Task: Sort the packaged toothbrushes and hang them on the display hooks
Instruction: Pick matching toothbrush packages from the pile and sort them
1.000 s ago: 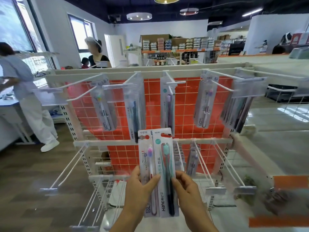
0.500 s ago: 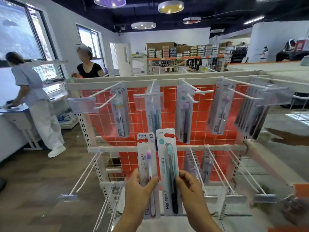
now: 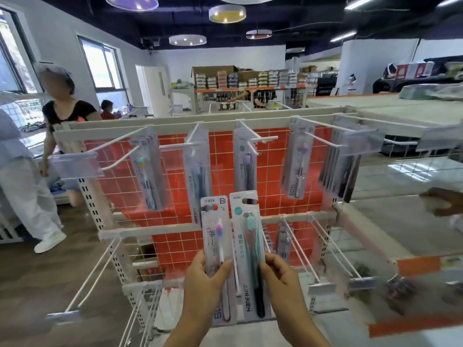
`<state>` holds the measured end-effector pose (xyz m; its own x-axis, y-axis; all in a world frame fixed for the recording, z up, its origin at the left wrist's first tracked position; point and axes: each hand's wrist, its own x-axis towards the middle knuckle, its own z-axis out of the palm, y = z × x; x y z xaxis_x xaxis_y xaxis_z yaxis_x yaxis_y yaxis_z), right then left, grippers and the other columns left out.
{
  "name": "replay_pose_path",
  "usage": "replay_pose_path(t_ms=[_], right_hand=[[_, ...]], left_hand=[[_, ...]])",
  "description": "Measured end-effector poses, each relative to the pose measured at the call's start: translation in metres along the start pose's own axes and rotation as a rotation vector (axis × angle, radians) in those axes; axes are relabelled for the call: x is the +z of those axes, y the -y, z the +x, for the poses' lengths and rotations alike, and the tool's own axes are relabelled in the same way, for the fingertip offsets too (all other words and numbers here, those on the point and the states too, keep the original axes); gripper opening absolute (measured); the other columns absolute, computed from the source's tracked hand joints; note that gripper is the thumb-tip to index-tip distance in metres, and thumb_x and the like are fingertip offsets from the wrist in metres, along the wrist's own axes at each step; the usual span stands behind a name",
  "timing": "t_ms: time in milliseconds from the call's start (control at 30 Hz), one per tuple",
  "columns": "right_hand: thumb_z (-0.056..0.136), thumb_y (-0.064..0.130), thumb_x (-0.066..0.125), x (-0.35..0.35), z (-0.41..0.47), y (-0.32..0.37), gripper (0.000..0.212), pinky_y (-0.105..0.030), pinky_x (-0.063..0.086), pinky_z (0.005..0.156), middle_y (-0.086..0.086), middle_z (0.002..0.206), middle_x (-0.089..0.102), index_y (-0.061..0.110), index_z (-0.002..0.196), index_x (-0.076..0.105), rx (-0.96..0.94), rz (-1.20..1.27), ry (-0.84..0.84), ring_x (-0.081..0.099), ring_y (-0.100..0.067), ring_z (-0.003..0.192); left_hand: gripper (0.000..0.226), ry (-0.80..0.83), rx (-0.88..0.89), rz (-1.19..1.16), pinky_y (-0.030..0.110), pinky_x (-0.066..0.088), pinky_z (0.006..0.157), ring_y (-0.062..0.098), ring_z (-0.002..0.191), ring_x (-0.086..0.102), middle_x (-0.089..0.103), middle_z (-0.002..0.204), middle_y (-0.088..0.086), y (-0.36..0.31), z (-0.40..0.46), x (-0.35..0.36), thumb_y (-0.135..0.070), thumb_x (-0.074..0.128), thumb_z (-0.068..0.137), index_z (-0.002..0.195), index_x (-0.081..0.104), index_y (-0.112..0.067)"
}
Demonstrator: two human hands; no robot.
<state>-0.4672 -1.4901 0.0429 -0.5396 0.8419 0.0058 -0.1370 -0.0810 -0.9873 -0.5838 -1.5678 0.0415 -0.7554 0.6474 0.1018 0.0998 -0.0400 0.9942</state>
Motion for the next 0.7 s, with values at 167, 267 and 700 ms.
replay_pose_path(t_ms=[167,267,700], right_hand=[[0.098,0.006,0.046,-0.028,-0.001,0.004,0.021,-0.016,0.053,0.064,0.004,0.083,0.074,0.011,0.1,0.066,-0.005,0.003,-0.034,0.069,-0.006,0.077],[0.098,0.007,0.046,-0.043,0.0,0.006,0.021,-0.016,0.053,0.064,0.005,0.083,0.074,0.011,0.101,0.066,-0.001,0.002,-0.057,0.069,-0.005,0.077],[0.097,0.009,0.047,-0.11,-0.005,0.014,0.019,-0.018,0.053,0.06,0.0,0.082,0.073,0.011,0.097,0.066,0.007,-0.002,-0.175,0.069,-0.007,0.073]], left_hand=[[0.023,0.039,-0.002,-0.014,0.03,0.059,0.075,0.009,0.083,0.071,0.075,0.088,-0.008,-0.003,-0.004,0.029,-0.022,0.074,0.08,0.102,0.065,-0.022],[0.022,0.053,0.008,-0.017,0.028,0.058,0.072,0.008,0.082,0.071,0.075,0.089,-0.008,-0.003,-0.006,0.046,-0.021,0.073,0.081,0.102,0.065,-0.024],[0.017,0.142,0.024,-0.051,0.021,0.056,0.067,0.007,0.08,0.072,0.075,0.089,-0.007,-0.012,-0.023,0.112,-0.016,0.069,0.086,0.1,0.063,-0.022]])
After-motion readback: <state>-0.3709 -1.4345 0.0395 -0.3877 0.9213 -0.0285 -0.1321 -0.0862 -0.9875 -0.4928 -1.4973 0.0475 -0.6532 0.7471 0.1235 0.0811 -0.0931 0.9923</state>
